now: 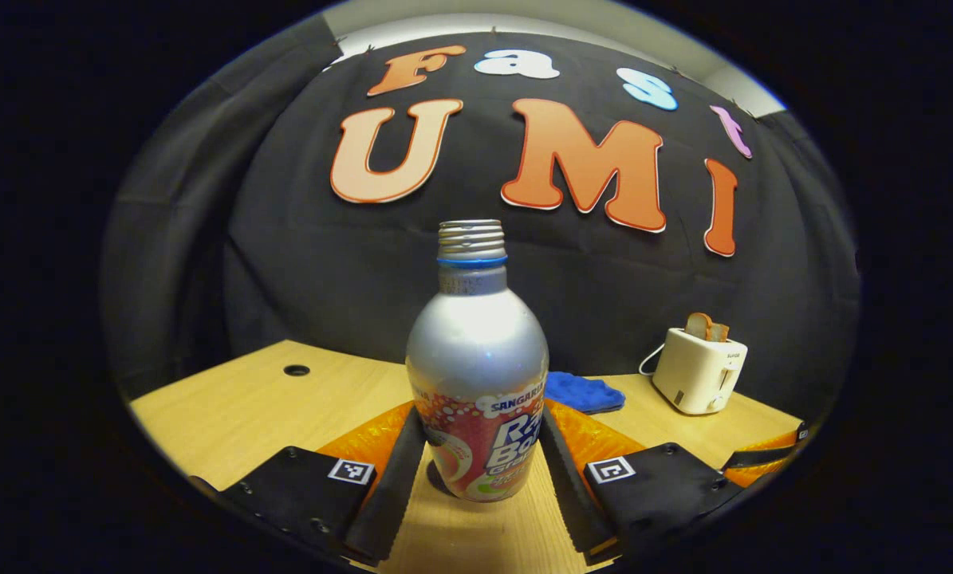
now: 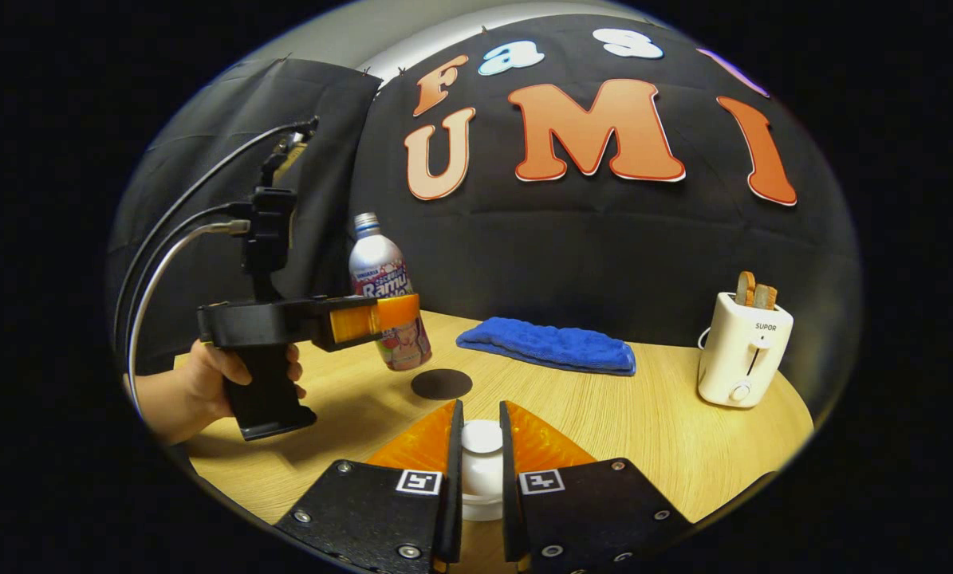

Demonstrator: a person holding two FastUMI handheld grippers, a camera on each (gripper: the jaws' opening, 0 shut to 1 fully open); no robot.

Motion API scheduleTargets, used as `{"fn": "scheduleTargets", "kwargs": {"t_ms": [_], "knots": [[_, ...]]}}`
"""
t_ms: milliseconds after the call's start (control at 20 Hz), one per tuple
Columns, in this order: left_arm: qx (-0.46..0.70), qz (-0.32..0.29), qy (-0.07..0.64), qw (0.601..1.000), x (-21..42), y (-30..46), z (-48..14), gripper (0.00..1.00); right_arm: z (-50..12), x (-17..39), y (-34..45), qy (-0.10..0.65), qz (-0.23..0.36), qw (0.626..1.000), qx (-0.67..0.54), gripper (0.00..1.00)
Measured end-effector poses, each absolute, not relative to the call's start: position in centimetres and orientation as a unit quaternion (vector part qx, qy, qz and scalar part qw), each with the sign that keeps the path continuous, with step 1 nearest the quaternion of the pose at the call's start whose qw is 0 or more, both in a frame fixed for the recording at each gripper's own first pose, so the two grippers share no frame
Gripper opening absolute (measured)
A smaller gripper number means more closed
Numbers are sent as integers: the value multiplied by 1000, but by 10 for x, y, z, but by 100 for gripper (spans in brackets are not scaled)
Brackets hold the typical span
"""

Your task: Open the teacup lid with one hand, grasp the water bottle and pour water into the teacup with the other hand; after pouring, place the water bottle on the coaster and then close the teacup lid.

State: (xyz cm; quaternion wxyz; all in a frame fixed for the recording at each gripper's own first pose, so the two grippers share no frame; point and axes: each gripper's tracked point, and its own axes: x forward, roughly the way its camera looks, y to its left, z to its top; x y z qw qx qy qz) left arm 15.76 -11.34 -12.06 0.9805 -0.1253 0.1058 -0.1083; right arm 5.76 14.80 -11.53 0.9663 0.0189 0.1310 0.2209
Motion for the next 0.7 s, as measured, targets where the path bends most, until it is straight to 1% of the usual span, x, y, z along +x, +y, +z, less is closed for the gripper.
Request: {"fn": "scheduleTargets", "kwargs": {"t_ms": [50,100,400,450,500,550,600,650,700], "knots": [[-136,-109,118,978,162,-112,-129,78,-116,58,147,131,220,967,17,21],[-144,-110,127,975,167,-113,-136,82,-115,59,146,131,219,967,16,21],[-138,-110,161,971,201,-124,-170,82,-123,61,143,141,218,966,16,21],[-131,-107,166,971,204,-124,-175,85,-123,61,142,141,220,965,17,21],[-126,-104,169,972,207,-124,-180,82,-124,59,143,141,221,965,17,21],[-121,-102,173,972,209,-124,-185,82,-124,61,143,141,221,965,16,21],[-118,-98,178,972,211,-123,-190,78,-126,62,144,142,222,964,16,21],[-115,-101,180,972,211,-124,-190,79,-127,62,144,144,223,964,17,21],[-109,-96,176,973,212,-122,-191,82,-128,62,145,146,225,963,17,21]]}}
